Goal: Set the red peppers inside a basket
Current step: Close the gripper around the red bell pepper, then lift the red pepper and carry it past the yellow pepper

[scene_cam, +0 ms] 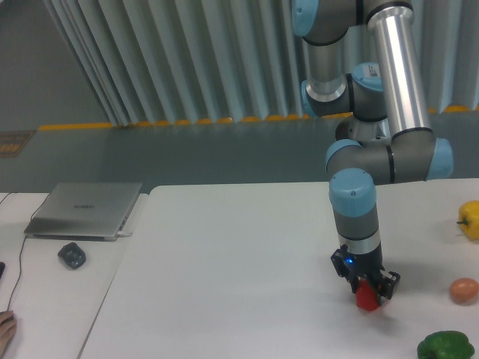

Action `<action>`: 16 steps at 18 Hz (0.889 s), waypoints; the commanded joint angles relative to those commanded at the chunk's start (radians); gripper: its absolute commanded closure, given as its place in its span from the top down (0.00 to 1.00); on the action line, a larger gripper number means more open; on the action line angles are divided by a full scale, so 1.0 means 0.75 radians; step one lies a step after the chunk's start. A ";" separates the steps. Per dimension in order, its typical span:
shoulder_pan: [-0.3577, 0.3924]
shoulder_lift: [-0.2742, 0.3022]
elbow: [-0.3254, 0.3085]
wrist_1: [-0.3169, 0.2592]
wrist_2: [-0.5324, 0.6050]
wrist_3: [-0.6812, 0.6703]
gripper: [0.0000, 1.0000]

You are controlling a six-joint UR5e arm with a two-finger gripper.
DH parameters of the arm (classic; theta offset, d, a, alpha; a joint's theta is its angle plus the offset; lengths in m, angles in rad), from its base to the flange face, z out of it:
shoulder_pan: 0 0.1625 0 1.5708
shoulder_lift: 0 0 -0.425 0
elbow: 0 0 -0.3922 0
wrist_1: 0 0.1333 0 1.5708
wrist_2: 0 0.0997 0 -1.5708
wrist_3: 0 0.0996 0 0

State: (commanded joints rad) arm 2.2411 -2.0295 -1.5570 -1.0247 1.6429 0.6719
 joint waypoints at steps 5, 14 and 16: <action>0.024 0.086 0.002 -0.016 -0.008 0.024 0.26; 0.280 0.205 0.092 -0.151 -0.094 0.435 0.26; 0.372 0.219 0.121 -0.206 -0.139 0.596 0.26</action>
State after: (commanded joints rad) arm 2.5200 -1.8654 -1.4665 -1.1795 1.5388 1.1191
